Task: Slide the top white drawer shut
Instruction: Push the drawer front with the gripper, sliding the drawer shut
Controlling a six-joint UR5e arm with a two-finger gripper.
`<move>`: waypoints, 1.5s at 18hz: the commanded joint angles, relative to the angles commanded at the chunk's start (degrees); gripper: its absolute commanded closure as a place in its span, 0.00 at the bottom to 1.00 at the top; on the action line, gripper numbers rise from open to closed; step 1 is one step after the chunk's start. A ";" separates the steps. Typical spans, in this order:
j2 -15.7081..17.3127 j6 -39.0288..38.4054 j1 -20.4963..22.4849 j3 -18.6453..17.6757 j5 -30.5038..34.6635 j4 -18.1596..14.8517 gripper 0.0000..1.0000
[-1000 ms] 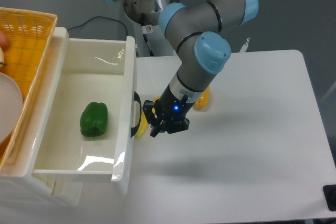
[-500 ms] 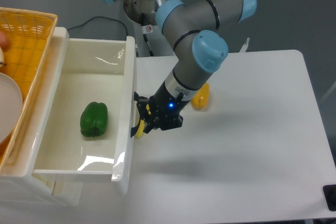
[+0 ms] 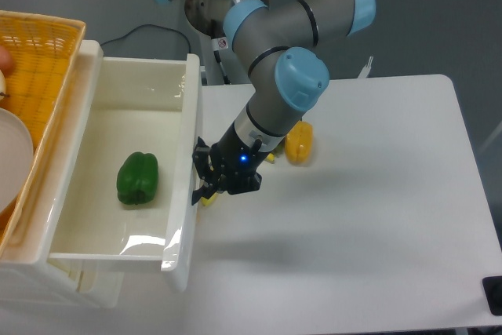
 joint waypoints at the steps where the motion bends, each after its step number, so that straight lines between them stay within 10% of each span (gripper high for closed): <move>1: 0.00 0.00 -0.09 0.00 0.00 0.00 0.87; 27: 1.05 -2.99 -5.27 -0.26 -0.18 -0.88 0.87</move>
